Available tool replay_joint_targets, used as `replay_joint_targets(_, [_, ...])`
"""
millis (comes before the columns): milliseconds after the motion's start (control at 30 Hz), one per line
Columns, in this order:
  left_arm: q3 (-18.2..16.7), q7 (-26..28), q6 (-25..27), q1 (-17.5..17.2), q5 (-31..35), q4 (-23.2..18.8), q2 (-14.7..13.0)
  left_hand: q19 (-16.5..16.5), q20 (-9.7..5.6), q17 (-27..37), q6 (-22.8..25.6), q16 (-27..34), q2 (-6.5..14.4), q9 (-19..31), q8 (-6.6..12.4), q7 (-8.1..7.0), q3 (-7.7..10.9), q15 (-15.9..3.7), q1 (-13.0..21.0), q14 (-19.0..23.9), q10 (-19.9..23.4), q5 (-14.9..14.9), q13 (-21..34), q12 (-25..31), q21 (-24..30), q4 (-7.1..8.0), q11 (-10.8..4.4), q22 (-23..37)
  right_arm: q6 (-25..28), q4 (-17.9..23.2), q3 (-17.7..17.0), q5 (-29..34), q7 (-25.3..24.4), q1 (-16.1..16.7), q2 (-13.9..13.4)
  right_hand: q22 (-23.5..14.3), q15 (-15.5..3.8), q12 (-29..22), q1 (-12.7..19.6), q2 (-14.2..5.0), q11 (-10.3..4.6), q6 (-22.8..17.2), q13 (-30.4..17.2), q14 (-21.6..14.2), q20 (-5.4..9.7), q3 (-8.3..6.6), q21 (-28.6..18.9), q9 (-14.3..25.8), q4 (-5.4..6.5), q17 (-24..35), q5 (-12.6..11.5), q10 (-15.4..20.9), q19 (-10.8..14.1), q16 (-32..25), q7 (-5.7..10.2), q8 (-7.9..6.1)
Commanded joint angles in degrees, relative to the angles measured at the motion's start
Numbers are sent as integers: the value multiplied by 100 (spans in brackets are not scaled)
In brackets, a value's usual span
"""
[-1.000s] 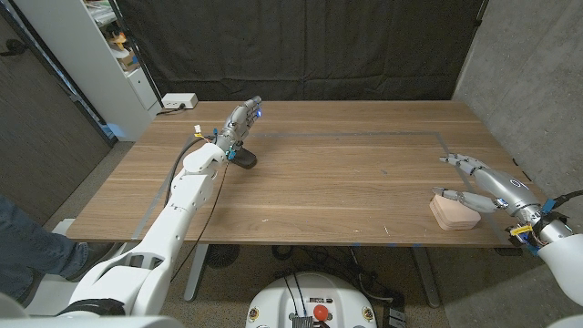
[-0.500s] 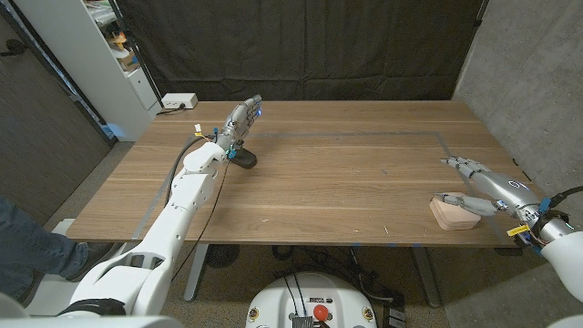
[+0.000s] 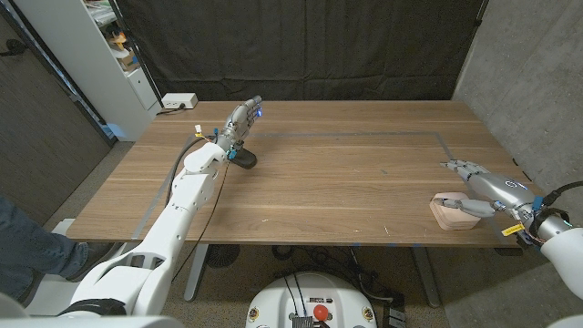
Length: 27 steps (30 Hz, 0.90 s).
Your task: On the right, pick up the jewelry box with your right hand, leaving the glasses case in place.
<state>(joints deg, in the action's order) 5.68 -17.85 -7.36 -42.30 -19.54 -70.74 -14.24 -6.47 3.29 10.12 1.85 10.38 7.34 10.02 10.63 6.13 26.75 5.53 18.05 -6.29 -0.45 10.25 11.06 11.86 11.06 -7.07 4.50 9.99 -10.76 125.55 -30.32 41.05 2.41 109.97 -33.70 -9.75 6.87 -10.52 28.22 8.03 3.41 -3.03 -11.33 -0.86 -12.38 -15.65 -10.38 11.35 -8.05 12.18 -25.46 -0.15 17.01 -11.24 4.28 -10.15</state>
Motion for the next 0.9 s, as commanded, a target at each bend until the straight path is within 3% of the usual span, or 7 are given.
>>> replay_joint_targets(33, [0,-27,11,47,10,67,8,-20,59,18,43,21,77,18,13,20,56,54,19,-25,23,15,13,30,29,14,-5,31,357,197,27,141,447,26,-71,-17,52,23,-29,86,29,85,-16,23,-7,57,0,9,8,10,-68,-86,-28,-10,-4,11])
replay_joint_targets(500, [-1,-30,34,69,25,53,4,-26,63,17,47,20,71,17,8,21,67,52,30,-33,21,15,13,30,29,7,6,32,594,224,153,170,689,-22,-193,-23,94,-3,-169,167,53,586,-11,13,-4,247,-35,9,67,6,-100,-234,-14,-49,-63,49])
replay_joint_targets(900, [-67,-20,-5,-5,-31,22,6,-25,87,17,45,18,69,16,4,6,74,97,35,-39,20,15,14,29,31,6,-1,32,740,159,242,173,853,-84,-401,-26,91,-17,-200,181,74,676,-8,-13,-3,319,-49,7,74,0,-110,-265,11,-65,4,21])
